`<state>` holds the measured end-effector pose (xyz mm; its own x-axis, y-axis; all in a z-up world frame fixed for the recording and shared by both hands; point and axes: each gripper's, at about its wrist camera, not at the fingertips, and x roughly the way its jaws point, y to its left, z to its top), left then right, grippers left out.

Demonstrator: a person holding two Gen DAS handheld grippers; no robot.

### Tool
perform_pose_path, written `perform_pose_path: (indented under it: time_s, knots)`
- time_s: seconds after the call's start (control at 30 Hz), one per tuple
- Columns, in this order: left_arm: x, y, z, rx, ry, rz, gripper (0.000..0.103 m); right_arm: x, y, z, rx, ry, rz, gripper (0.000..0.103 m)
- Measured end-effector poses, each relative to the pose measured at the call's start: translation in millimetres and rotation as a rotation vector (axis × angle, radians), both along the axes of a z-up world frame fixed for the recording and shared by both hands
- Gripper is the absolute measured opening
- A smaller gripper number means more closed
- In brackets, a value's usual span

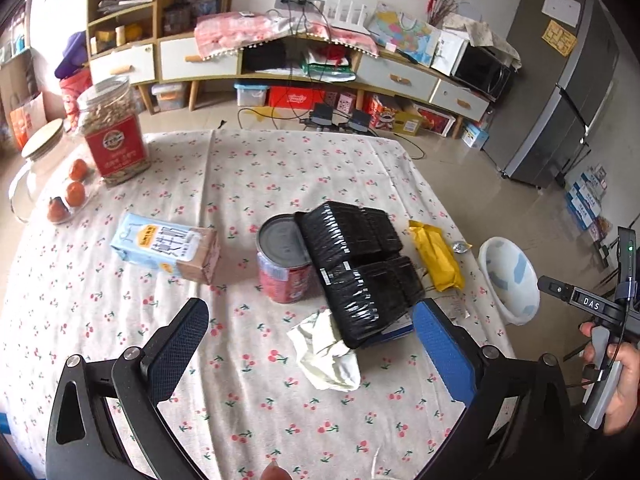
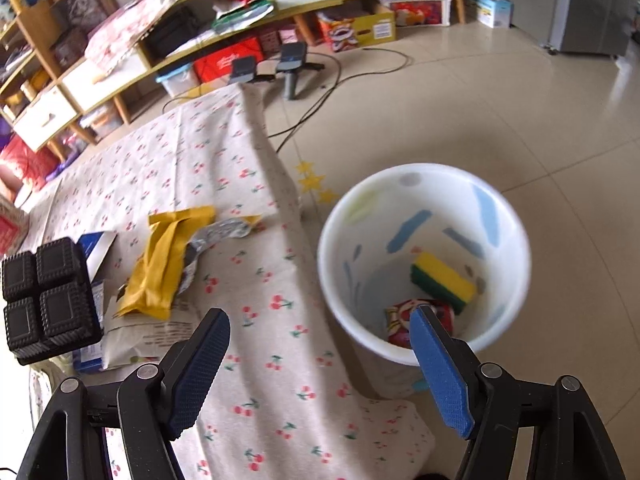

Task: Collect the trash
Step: 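Move both tools back over the table items, then grasp the yellow snack packet with the right tool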

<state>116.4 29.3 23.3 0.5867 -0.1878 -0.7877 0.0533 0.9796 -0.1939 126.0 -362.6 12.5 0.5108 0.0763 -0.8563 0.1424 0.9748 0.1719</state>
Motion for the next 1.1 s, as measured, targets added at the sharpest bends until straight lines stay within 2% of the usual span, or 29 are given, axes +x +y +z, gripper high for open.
perform_pose_path:
  time_s: [0.23,0.4,0.53,0.87,1.1]
  knots:
    - [-12,66,-6,-0.065,0.000,0.147,0.103,20,50,-10,-0.024,0.027,0.073,0.079]
    - [-19,98,-16,-0.089,0.040,0.217,0.103,34,85,-19,-0.036,0.048,0.126,0.079]
    - [-25,111,-26,-0.056,0.085,0.229,0.103,43,110,-26,-0.044,0.063,0.171,0.079]
    - [-37,129,-42,-0.075,0.153,0.221,0.103,63,143,-37,-0.017,0.081,0.197,0.079]
    - [-35,121,-42,-0.083,0.159,0.199,0.103,88,142,-45,-0.068,0.092,0.149,0.079]
